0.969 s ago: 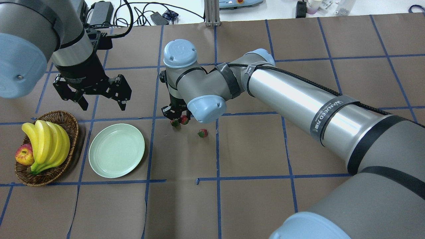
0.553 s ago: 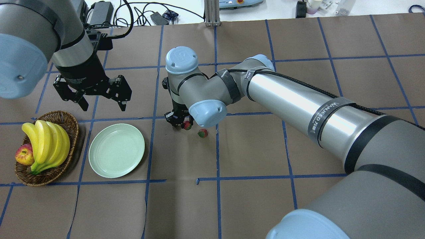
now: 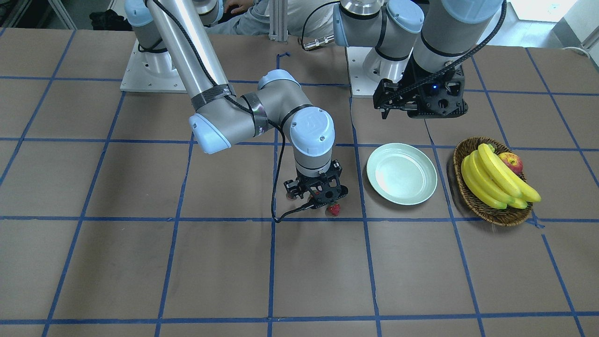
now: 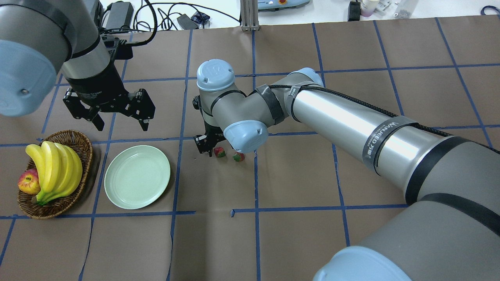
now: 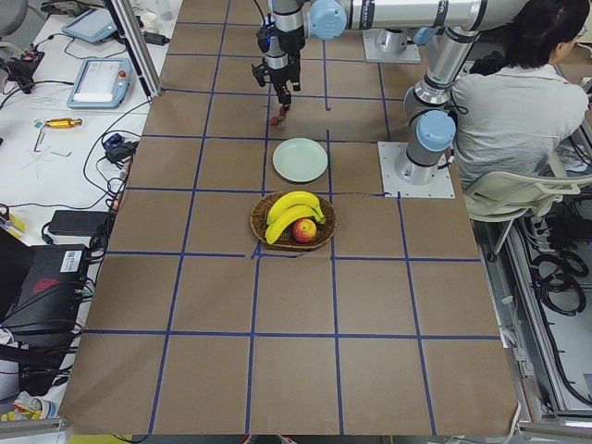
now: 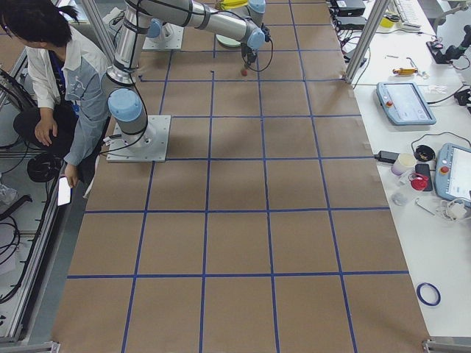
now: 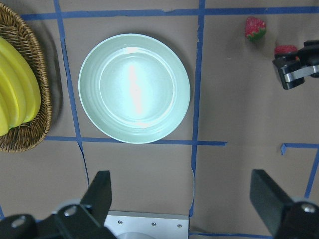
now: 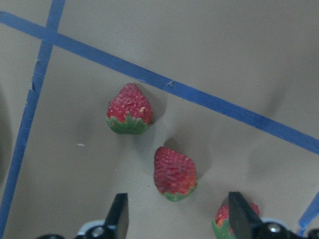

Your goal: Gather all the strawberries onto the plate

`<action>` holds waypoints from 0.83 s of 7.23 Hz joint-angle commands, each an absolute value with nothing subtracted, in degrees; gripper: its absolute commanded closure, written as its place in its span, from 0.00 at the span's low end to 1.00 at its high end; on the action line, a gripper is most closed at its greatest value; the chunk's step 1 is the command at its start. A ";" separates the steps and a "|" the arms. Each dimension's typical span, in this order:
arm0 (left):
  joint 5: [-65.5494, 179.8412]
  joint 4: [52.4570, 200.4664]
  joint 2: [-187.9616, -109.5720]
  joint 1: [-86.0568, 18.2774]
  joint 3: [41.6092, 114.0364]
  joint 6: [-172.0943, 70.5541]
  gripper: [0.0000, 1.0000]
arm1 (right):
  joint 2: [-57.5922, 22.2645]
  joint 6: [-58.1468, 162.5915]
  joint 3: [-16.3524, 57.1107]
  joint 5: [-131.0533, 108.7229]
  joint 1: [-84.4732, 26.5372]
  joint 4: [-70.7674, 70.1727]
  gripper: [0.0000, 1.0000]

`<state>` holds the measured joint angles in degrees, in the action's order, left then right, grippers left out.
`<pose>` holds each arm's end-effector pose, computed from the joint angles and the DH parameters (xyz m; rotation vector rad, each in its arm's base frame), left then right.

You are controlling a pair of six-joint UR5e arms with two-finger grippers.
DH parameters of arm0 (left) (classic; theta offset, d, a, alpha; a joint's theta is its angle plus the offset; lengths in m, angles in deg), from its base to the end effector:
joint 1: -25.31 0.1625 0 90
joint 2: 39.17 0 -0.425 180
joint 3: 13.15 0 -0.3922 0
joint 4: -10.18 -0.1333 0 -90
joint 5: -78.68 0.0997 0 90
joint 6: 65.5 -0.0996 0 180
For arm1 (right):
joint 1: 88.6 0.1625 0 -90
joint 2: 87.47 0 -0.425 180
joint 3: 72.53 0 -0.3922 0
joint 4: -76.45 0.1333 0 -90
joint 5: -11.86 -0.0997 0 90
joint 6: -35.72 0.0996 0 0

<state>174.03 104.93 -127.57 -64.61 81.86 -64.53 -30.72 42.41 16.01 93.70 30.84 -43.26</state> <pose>-0.1234 -0.4644 0.4517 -0.0177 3.0397 0.2157 0.4540 -0.5044 0.2092 -0.5908 2.9567 0.1187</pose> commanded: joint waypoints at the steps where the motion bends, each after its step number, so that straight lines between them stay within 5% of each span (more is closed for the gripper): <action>1: 174.04 104.93 -127.50 -64.61 81.86 -64.53 0.00 | -28.43 42.05 15.80 94.64 30.67 -41.86 0.00; 6: 174.65 105.02 -127.41 -64.69 81.69 -64.62 0.00 | -14.99 37.83 15.27 100.71 17.61 -26.14 0.00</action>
<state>174.35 105.06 -127.41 -64.69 81.80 -64.55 -18.69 37.98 15.24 100.45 22.50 -29.96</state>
